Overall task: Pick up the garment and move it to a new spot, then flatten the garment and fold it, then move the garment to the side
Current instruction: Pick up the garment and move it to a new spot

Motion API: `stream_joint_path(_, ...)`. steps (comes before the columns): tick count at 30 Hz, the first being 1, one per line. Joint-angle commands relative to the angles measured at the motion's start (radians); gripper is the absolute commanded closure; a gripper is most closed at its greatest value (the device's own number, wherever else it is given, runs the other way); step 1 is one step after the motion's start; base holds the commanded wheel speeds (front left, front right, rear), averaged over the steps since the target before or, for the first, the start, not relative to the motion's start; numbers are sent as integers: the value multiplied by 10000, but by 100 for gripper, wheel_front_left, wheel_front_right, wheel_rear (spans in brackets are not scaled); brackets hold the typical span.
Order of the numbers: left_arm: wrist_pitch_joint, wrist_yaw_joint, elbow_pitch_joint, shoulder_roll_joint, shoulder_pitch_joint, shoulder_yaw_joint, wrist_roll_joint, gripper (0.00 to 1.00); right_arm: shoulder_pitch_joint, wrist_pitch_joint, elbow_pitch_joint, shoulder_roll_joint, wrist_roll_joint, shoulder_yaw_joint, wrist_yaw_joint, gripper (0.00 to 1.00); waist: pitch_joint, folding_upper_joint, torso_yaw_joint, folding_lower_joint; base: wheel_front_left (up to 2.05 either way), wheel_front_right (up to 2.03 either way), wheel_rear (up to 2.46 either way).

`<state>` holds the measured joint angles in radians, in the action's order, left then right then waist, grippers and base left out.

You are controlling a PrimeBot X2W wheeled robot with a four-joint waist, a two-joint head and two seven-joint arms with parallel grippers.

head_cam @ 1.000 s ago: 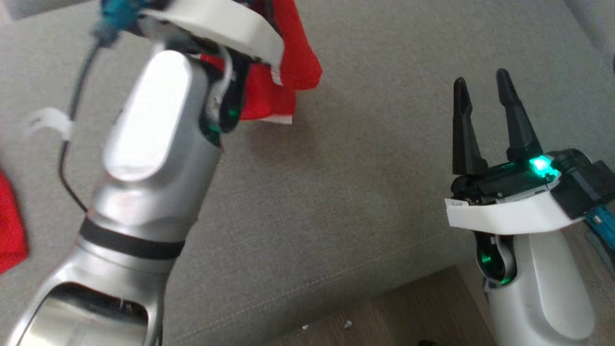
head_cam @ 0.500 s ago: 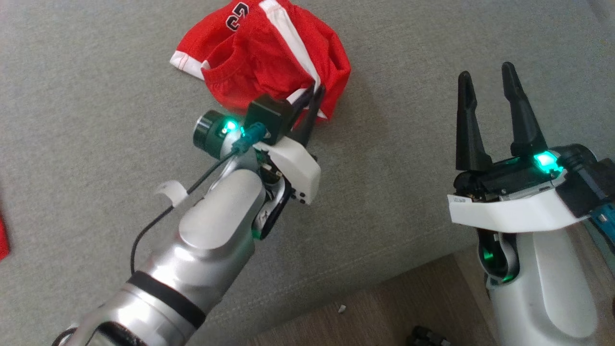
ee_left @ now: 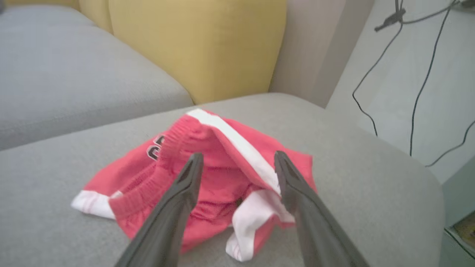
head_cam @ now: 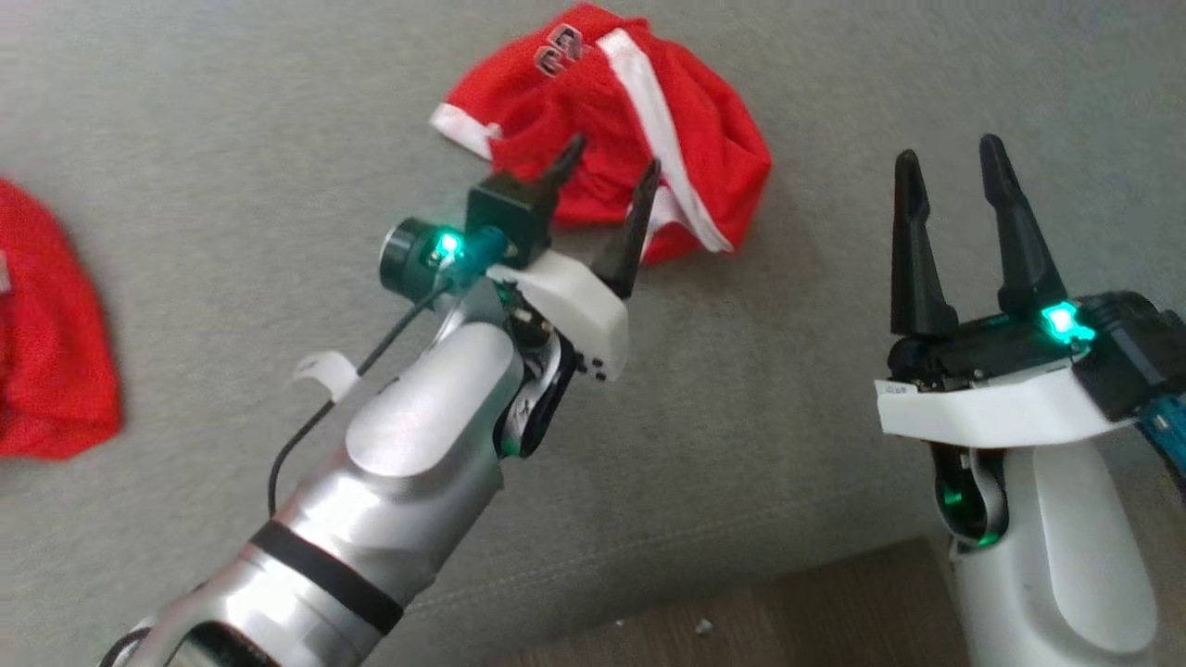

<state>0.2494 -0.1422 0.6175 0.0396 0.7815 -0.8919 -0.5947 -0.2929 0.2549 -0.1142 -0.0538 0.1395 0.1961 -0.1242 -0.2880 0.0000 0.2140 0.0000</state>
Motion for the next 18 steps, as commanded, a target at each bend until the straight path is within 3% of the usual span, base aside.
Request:
stream_joint_path(1,120,-138,-636,107,175,604,111,0,43,68,235,35,-226,77,-65,0,434,0,-543,0,0,0,0)
stream_joint_path(10,122,-354,-2308,454,-1394,2544,1074,0,570,68,-57,36,-691,-343,-65,0,1334,0,-1747,0,0,0,0)
stream_joint_path(18,123,-232,-3741,819,-3541,3905,1715,0,1198,68,-265,36,-761,-641,-65,0,1968,0,-2273,0,0,0,0)
